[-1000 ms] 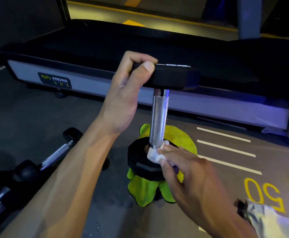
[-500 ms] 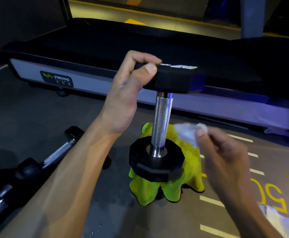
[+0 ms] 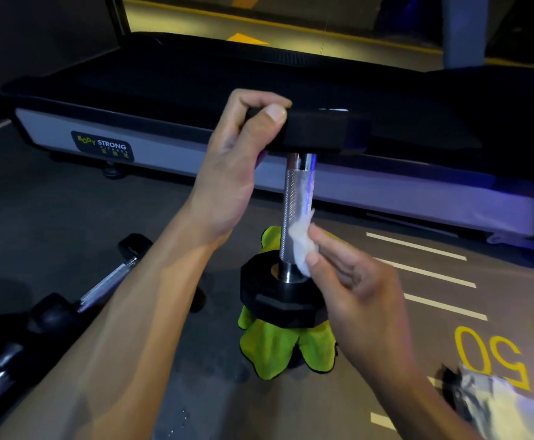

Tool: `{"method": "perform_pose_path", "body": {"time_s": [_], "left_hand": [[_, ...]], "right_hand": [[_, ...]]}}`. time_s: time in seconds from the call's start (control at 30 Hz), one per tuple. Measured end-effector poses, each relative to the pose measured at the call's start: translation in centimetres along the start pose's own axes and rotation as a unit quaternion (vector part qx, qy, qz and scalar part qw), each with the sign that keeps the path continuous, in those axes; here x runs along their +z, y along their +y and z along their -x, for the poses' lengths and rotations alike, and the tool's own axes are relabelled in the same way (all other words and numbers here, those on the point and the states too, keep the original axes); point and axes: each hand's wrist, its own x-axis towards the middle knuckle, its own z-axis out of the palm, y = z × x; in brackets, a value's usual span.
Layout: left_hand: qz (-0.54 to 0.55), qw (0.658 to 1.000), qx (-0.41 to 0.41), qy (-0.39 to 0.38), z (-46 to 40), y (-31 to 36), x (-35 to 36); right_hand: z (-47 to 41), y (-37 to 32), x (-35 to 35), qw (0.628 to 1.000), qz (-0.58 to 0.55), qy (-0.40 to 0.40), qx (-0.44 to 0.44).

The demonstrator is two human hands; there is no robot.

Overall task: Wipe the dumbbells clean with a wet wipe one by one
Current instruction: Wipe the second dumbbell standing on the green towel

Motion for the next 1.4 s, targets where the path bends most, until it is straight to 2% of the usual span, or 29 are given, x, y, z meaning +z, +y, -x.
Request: {"method": "perform_pose_path", "body": {"time_s": [0.1,0.23,0.3,0.37,0.43,0.5,0.57,0.63,0.7,0.77,0.87,0.9,0.97,1.03,1.17,1.23,1.27,1.4], "left_hand": [[-0.004,1.000,-0.005,0.000,0.1,0.0,0.0],[-0.001,1.000,-0.010,-0.002,0.2,0.0,-0.2],[-0.004,1.000,-0.010,-0.004,0.2,0.0,-0.1],[-0.004,1.000,-0.008,-0.004,0.1,0.1,0.1],[-0.006,1.000,-0.005,-0.004,0.0,0.0,0.2],[-0.009,1.000,-0.002,-0.006,0.0,0.0,0.3],[-0.007,1.000,-0.002,-0.007,-0.1,0.0,0.2],[-0.008,1.000,-0.002,-0.003,-0.2,0.0,0.0],[-0.008,1.000,-0.002,-0.004,-0.3,0.0,-0.2],[-0.002,1.000,0.002,-0.003,-0.3,-0.1,-0.2],[0.001,1.000,0.010,0.005,-0.3,-0.2,0.0],[0.002,1.000,0.012,0.008,-0.3,-0.2,0.1],[0.004,1.000,0.013,0.009,-0.4,-0.2,0.4],[0.006,1.000,0.014,0.005,-0.3,-0.2,0.4],[0.012,1.000,0.015,-0.009,0.1,-0.2,0.1],[0.011,1.000,0.012,-0.010,0.2,0.0,0.1],[0.009,1.000,0.010,-0.008,0.2,0.0,0.1],[0.001,1.000,0.007,-0.002,0.2,0.1,0.2]], "right_hand": [[-2.1,-1.0,0.5,0.991,-0.133,-0.001,0.021],[-4.1,-0.1,0.4,0.968,-0.205,-0.035,0.138],[-5.5,0.8,-0.4,0.973,-0.142,-0.067,0.170],[-6.3,1.1,-0.9,0.973,-0.069,-0.163,0.149],[-6.8,1.3,-1.1,0.957,-0.068,-0.248,0.136],[-7.0,1.7,-1.3,0.946,-0.081,-0.287,0.124],[-6.8,1.2,-0.8,0.946,-0.095,-0.280,0.135],[-6.1,0.3,0.0,0.960,-0.060,-0.241,0.133],[-4.5,-0.1,0.6,0.976,0.039,-0.188,0.101],[-2.8,-0.4,1.0,0.977,0.121,-0.150,0.086],[0.0,-1.1,1.3,0.974,0.106,-0.151,0.132],[1.1,-1.5,1.6,0.969,0.136,-0.160,0.129],[3.0,-1.6,2.8,0.955,0.255,-0.145,0.045],[3.9,-1.0,3.7,0.935,0.346,-0.059,-0.057],[4.6,0.0,3.5,0.902,0.413,-0.046,-0.118],[4.4,0.1,2.5,0.894,0.423,-0.045,-0.140],[3.9,0.0,2.0,0.902,0.407,-0.050,-0.136],[1.2,0.0,-0.3,0.974,0.207,-0.088,-0.032]]}}
